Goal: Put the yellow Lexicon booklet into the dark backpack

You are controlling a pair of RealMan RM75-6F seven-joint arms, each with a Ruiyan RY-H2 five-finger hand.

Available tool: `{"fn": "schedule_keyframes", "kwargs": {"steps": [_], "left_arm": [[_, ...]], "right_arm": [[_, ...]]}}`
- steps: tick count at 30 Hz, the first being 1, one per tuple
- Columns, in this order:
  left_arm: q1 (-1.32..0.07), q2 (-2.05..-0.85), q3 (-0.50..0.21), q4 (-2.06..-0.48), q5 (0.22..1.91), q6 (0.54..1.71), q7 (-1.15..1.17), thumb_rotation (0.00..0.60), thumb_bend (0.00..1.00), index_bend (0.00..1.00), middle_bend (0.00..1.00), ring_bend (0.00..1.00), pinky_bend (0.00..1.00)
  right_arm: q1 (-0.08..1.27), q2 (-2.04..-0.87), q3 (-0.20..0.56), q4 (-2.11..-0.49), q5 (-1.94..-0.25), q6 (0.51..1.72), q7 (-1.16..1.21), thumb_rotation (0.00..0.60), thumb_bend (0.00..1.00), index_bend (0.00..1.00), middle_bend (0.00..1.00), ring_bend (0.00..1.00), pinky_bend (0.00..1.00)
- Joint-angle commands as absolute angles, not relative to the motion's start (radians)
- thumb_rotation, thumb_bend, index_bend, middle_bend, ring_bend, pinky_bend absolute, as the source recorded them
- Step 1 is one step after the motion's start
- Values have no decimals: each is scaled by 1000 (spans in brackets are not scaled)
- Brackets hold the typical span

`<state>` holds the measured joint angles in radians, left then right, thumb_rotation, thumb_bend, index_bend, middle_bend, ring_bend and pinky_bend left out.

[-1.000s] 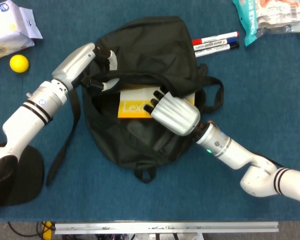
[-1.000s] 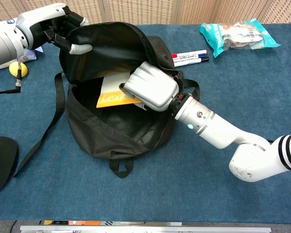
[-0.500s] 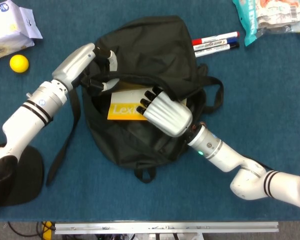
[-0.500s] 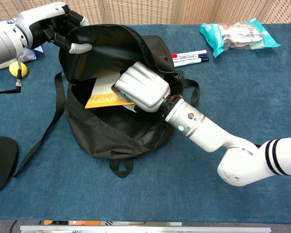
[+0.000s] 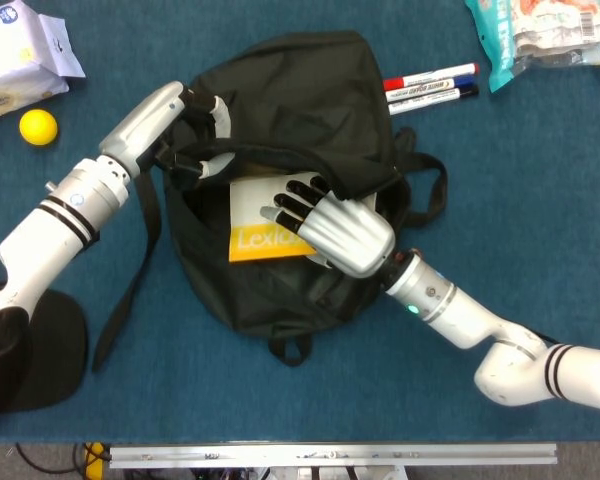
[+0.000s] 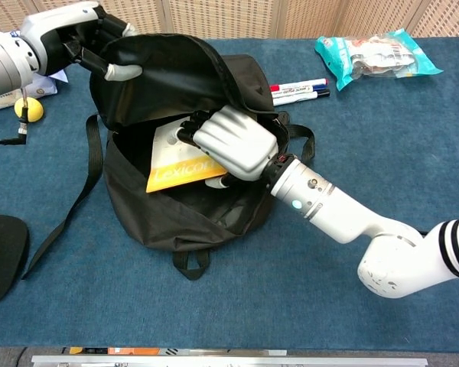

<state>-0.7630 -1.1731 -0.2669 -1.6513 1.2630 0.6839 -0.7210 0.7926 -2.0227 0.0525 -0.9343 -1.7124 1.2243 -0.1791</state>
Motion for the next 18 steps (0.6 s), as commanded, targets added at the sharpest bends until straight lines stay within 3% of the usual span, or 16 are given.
{"fn": "schedule_keyframes", "kwargs": {"steps": [1,5,18], "left_arm": [[-765,-1172,-267,-1650,1261,676,-731,600,344,622,655,589,493],[-768,-1170,-262,-1646,1260,668,-722,600,344,619,651,588,493],[-775,-1168,-254,-1641,1235,644,-694,600,344,615,643,585,493]], "right_arm": [[780,-1985,33,-988,-1720,1236,-128,600,0,225,356,288,452],[772,-1944,19,-1054,-1724,1240,-88,600,0,176,346,281,441],[764,-1886,-9,-1156,-1722,1187,-95,600,0,170,339,263,423]]}}
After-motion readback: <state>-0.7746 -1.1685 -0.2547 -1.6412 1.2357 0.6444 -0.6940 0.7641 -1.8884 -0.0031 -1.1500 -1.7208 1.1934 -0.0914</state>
